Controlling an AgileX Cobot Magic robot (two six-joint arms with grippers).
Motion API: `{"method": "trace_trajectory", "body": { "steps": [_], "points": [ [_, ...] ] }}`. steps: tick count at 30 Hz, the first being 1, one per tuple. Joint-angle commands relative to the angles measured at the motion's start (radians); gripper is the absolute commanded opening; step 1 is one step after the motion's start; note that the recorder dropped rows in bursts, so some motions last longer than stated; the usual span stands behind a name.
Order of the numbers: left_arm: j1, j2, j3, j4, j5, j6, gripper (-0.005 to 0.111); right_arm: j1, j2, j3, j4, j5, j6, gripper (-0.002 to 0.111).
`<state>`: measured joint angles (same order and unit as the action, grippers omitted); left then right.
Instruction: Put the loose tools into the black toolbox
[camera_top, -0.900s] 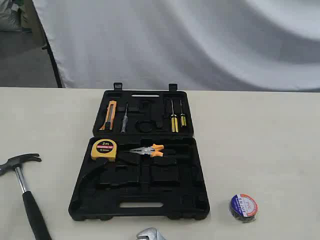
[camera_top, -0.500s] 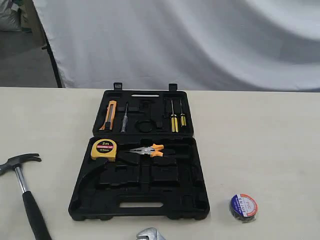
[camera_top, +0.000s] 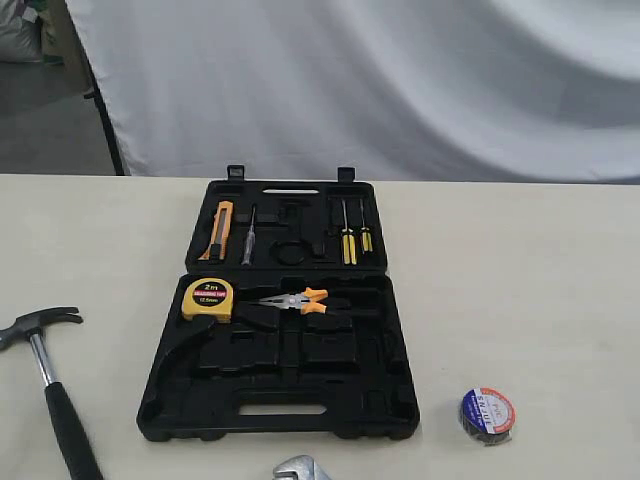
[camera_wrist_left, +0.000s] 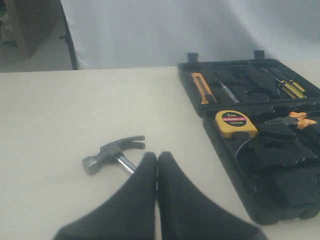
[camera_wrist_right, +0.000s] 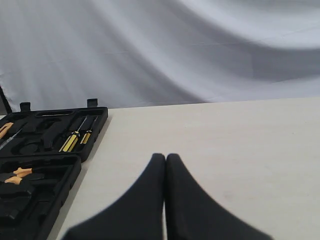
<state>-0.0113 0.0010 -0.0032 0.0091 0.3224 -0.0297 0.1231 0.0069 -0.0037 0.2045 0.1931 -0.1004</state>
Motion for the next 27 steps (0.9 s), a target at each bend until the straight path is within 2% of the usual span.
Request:
{"method": "trace_trajectory", "body": {
  "steps": [1, 22, 27],
  "points": [
    [-0.007, -0.001, 0.003, -0.003, -0.003, -0.001, 0.0, 0.0, -0.007, 0.004, -0.004, -0.007, -0.001, 0.0],
    [-0.007, -0.001, 0.003, -0.003, -0.003, -0.001, 0.0, 0.0, -0.007, 0.004, -0.004, -0.007, -0.001, 0.0],
    [-0.007, -0.001, 0.003, -0.003, -0.003, -0.001, 0.0, 0.0, -0.007, 0.004, 0.095, -0.041, -0.001, 0.0]
  ]
}}
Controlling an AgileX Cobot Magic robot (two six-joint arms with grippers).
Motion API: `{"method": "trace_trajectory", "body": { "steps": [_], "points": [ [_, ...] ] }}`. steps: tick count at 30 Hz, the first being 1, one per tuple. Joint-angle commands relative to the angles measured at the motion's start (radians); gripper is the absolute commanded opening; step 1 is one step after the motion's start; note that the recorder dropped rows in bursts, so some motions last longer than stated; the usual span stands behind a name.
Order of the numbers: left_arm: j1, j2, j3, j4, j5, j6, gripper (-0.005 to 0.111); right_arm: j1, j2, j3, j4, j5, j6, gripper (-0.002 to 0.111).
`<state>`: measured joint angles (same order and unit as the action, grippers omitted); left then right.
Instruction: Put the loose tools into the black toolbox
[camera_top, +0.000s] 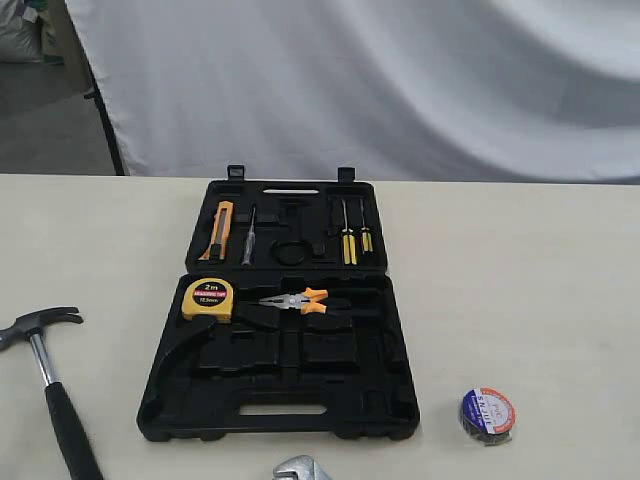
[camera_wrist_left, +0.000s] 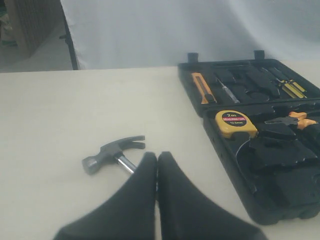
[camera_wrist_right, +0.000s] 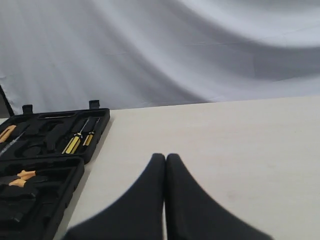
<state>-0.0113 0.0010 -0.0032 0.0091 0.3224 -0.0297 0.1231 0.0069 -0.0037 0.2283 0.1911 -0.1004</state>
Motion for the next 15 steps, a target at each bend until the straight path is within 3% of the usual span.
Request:
{"method": "trace_trajectory", "body": {
  "steps": [1, 11, 15],
  "points": [
    [-0.007, -0.001, 0.003, -0.003, -0.003, -0.001, 0.0, 0.0, -0.007, 0.004, 0.086, -0.051, -0.001, 0.0],
    [-0.007, -0.001, 0.003, -0.003, -0.003, -0.001, 0.0, 0.0, -0.007, 0.004, 0.161, -0.241, 0.009, 0.0],
    [-0.007, -0.001, 0.003, -0.003, -0.003, -0.001, 0.0, 0.0, -0.007, 0.004, 0.17, -0.222, 0.005, 0.0]
  ]
}}
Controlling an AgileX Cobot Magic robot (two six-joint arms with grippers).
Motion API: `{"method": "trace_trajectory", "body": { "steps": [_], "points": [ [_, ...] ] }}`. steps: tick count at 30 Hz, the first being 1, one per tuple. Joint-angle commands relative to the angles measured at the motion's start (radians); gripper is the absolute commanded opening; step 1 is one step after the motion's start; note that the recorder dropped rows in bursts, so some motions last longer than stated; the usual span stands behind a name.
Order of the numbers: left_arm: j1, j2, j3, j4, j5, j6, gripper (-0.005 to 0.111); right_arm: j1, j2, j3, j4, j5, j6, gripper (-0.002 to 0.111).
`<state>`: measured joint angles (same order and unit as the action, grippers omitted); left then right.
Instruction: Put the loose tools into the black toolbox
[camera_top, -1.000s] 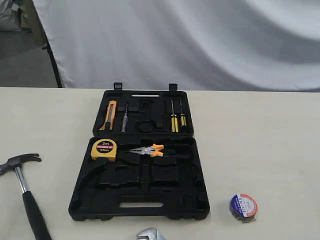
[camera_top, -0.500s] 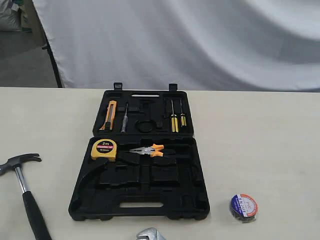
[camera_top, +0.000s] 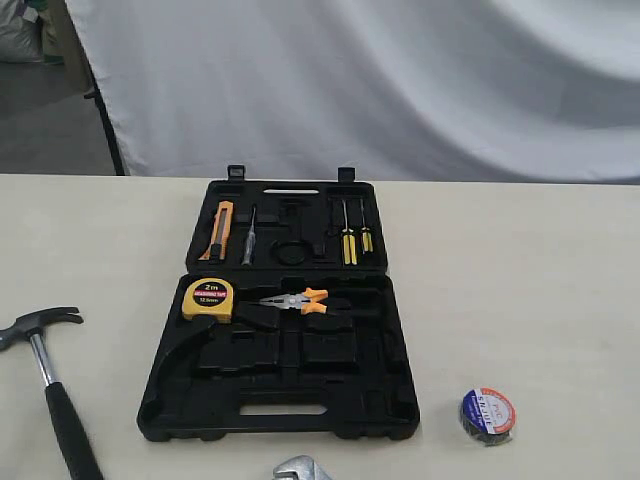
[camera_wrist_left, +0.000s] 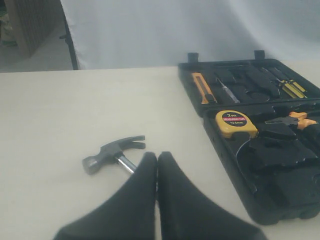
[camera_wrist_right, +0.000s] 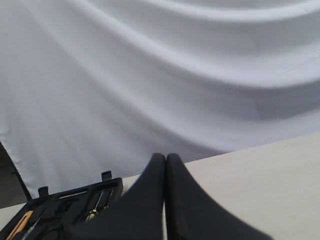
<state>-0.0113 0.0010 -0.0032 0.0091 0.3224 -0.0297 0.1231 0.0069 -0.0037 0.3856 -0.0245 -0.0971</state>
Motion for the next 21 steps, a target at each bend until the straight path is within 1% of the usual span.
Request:
{"method": "trace_trajectory", "body": {
  "steps": [1, 4, 7, 12, 15, 17, 21],
  "points": [
    [-0.007, -0.001, 0.003, -0.003, -0.003, -0.001, 0.0, 0.0, -0.007, 0.0, 0.013, 0.003, -0.002, 0.0],
    [-0.007, -0.001, 0.003, -0.003, -0.003, -0.001, 0.0, 0.0, -0.007, -0.025, 0.013, 0.043, -0.02, 0.0],
    [-0.007, -0.001, 0.003, -0.003, -0.003, -0.001, 0.0, 0.0, 0.052, -0.037, 0.011, 0.06, -0.024, 0.0],
    [-0.007, -0.001, 0.003, -0.003, -0.003, -0.001, 0.0, 0.0, 0.208, -0.049, 0.009, 0.058, -0.034, 0.0],
    [-0.007, -0.001, 0.003, -0.003, -0.003, -0.001, 0.0, 0.017, 0.376, -0.076, 0.009, 0.056, -0.03, 0.0],
    [-0.007, -0.001, 0.003, -0.003, -0.003, -0.001, 0.0, 0.068, 0.518, -0.097, 0.009, 0.042, -0.034, 0.0],
    [-0.007, -0.001, 0.003, -0.003, -0.003, -0.001, 0.0, 0.233, 0.805, -0.144, 0.007, -0.037, -0.084, 0.0]
  ]
}}
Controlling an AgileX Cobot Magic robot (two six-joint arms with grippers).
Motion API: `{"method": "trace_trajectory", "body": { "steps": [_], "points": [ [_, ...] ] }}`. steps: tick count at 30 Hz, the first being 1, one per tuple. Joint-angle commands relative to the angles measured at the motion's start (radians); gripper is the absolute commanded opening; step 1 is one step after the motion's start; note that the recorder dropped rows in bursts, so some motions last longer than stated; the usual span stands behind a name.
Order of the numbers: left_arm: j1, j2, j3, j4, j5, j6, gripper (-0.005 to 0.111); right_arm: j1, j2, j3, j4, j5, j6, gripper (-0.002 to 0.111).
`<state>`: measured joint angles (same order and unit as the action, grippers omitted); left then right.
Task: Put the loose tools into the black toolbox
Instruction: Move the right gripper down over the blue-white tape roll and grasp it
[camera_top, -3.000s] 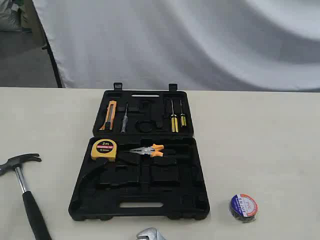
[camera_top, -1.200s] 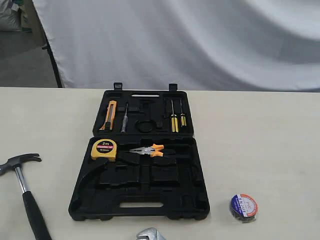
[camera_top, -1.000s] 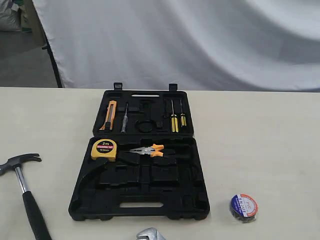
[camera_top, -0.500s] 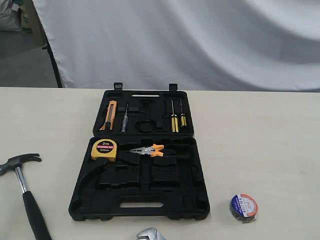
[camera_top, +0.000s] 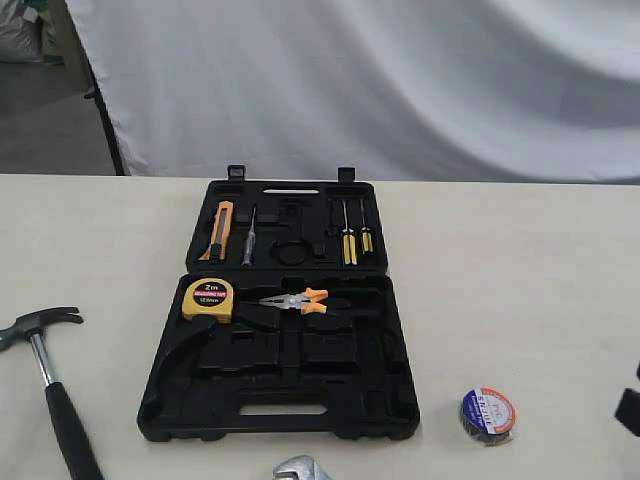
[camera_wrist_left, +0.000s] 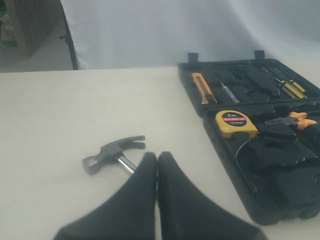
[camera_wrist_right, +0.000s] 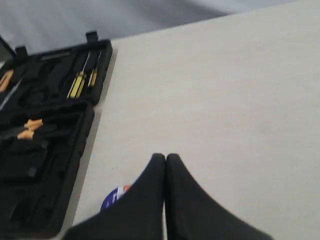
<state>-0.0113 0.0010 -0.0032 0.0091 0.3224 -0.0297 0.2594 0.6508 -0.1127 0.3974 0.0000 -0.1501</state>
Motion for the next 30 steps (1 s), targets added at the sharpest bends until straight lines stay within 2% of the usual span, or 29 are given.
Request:
{"method": "trace_trajectory", "body": {
  "steps": [1, 6, 8, 9, 11, 13, 15, 17, 20, 25, 30],
  "points": [
    [-0.007, -0.001, 0.003, -0.003, -0.003, -0.001, 0.0, 0.159, 0.267, -0.055, -0.005, -0.094, -0.031, 0.0],
    [-0.007, -0.001, 0.003, -0.003, -0.003, -0.001, 0.0, 0.307, 0.553, -0.149, -0.005, -0.186, -0.034, 0.0],
    [-0.007, -0.001, 0.003, -0.003, -0.003, -0.001, 0.0, 0.337, 0.684, -0.204, -0.005, -0.195, -0.034, 0.001],
    [-0.007, -0.001, 0.003, -0.003, -0.003, -0.001, 0.0, 0.338, 0.737, -0.228, -0.005, -0.198, -0.039, 0.006],
    [-0.007, -0.001, 0.003, -0.003, -0.003, -0.001, 0.0, 0.338, 0.82, -0.268, -0.005, -0.198, -0.056, 0.025],
    [-0.007, -0.001, 0.003, -0.003, -0.003, -0.001, 0.0, 0.338, 0.855, -0.283, -0.005, -0.195, -0.066, 0.039],
    [-0.007, -0.001, 0.003, -0.003, -0.003, -0.001, 0.0, 0.338, 0.875, -0.289, -0.005, -0.194, -0.105, 0.05],
    [-0.007, -0.001, 0.003, -0.003, -0.003, -0.001, 0.0, 0.338, 0.878, -0.291, -0.005, -0.194, -0.152, 0.056],
    [-0.007, -0.001, 0.003, -0.003, -0.003, -0.001, 0.0, 0.319, 0.876, -0.291, -0.005, -0.193, -0.201, 0.06],
    [-0.007, -0.001, 0.003, -0.003, -0.003, -0.001, 0.0, 0.258, 0.878, -0.291, -0.003, -0.156, -0.201, 0.06],
    [-0.007, -0.001, 0.003, -0.003, -0.003, -0.001, 0.0, 0.254, 0.912, -0.291, -0.001, -0.153, -0.201, 0.06]
  ]
}}
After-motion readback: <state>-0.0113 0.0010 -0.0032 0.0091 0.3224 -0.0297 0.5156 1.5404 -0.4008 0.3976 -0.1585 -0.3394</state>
